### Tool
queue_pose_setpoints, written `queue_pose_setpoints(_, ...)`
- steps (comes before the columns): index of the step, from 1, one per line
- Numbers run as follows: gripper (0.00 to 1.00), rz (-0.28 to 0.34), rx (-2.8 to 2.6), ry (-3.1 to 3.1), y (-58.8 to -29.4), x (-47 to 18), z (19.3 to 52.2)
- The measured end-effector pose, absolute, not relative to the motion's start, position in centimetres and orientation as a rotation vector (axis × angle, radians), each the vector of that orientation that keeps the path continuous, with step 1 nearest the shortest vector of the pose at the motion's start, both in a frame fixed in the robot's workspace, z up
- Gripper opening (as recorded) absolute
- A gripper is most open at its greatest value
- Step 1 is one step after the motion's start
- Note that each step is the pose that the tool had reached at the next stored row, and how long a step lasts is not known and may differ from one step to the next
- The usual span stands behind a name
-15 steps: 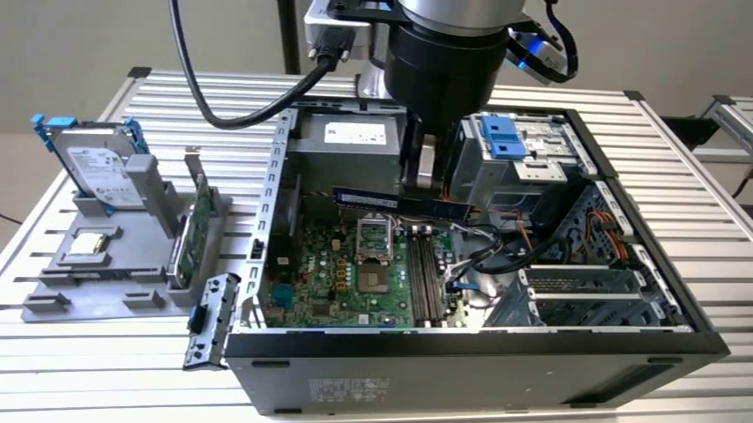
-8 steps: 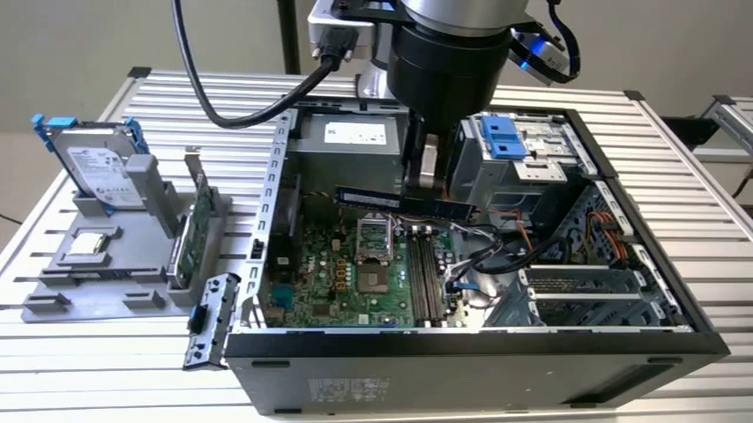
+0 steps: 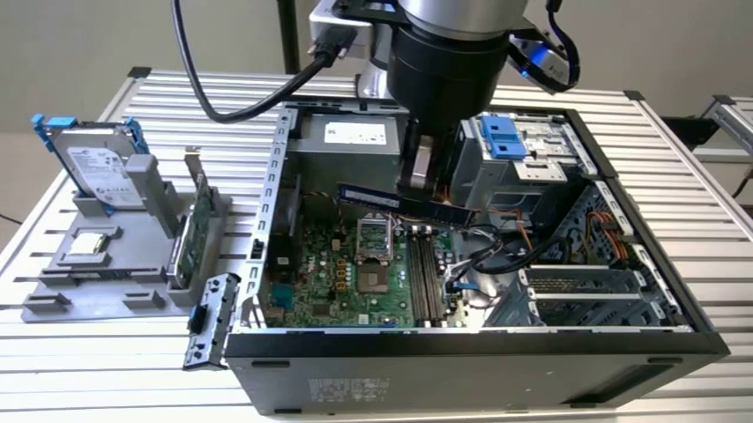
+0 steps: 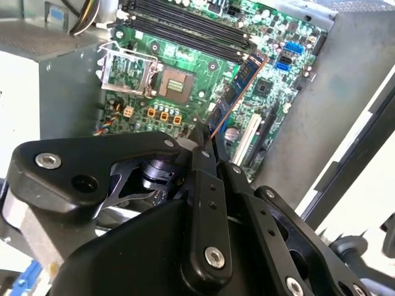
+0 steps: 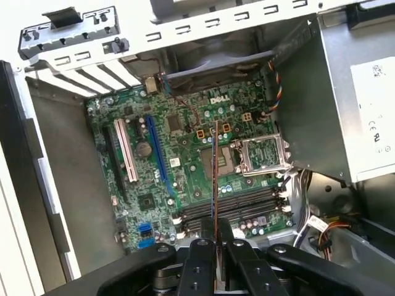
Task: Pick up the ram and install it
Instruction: 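Insert the ram into the slot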
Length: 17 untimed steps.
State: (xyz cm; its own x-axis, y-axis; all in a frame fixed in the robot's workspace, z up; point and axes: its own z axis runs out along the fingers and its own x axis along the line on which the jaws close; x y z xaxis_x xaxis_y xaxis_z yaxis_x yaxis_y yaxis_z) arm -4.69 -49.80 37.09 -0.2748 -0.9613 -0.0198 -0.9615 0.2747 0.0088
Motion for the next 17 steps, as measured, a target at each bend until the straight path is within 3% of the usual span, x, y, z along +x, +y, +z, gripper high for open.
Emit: queue_pose_setpoints(17, 0.0, 0.028, -1.628, 2.672, -49.72, -4.54, 36.86)
